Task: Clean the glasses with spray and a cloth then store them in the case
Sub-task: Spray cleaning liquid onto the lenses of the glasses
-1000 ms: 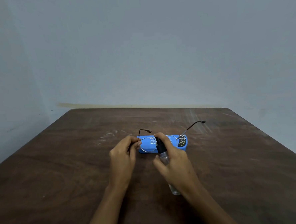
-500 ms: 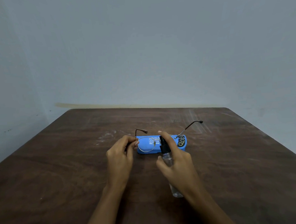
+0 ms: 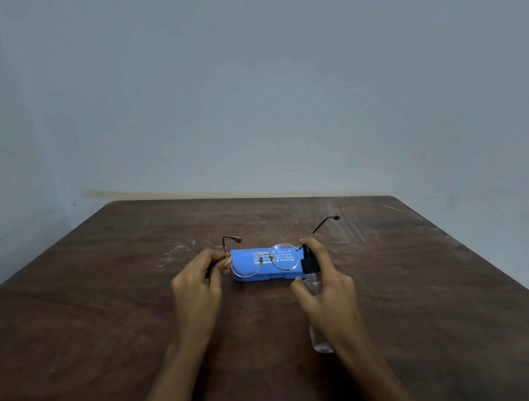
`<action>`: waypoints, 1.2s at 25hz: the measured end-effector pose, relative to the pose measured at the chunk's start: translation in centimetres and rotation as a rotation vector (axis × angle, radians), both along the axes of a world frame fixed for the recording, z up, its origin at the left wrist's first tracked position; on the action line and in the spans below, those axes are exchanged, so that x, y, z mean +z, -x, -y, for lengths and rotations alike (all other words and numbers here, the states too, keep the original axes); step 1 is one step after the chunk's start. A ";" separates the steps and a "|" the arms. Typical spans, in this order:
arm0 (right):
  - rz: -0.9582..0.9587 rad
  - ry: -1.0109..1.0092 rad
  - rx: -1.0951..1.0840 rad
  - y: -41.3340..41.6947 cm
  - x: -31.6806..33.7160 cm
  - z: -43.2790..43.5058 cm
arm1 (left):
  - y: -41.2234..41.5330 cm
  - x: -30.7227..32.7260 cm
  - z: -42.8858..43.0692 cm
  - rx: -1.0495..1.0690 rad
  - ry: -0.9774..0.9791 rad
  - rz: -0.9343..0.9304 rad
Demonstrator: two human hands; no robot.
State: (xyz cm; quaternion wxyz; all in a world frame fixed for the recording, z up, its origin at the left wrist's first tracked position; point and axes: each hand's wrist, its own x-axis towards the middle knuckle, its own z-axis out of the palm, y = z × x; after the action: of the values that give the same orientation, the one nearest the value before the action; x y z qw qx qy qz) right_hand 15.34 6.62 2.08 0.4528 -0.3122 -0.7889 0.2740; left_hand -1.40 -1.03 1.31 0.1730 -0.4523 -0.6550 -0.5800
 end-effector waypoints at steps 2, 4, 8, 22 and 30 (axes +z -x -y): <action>-0.028 -0.004 0.002 -0.1 0.0 -0.1 | 0.0 0.0 -0.1 0.002 0.003 -0.006; -0.033 0.006 0.009 -0.1 0.0 -0.1 | 0.0 0.0 -0.1 0.001 0.003 -0.008; -0.009 0.015 0.022 0.1 0.0 -0.1 | 0.1 0.0 -0.1 0.015 0.004 -0.009; 0.022 0.019 0.032 0.2 0.0 -0.1 | -0.1 0.1 0.0 0.003 0.002 -0.004; 0.019 0.021 0.015 -0.2 0.0 0.0 | 0.2 -0.1 0.0 0.018 -0.005 -0.012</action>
State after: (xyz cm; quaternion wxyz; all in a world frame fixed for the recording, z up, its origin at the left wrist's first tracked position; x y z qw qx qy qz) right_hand 15.57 6.58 2.13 0.4399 -0.3138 -0.7926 0.2826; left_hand -1.57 -1.00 1.22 0.1831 -0.4494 -0.6567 -0.5773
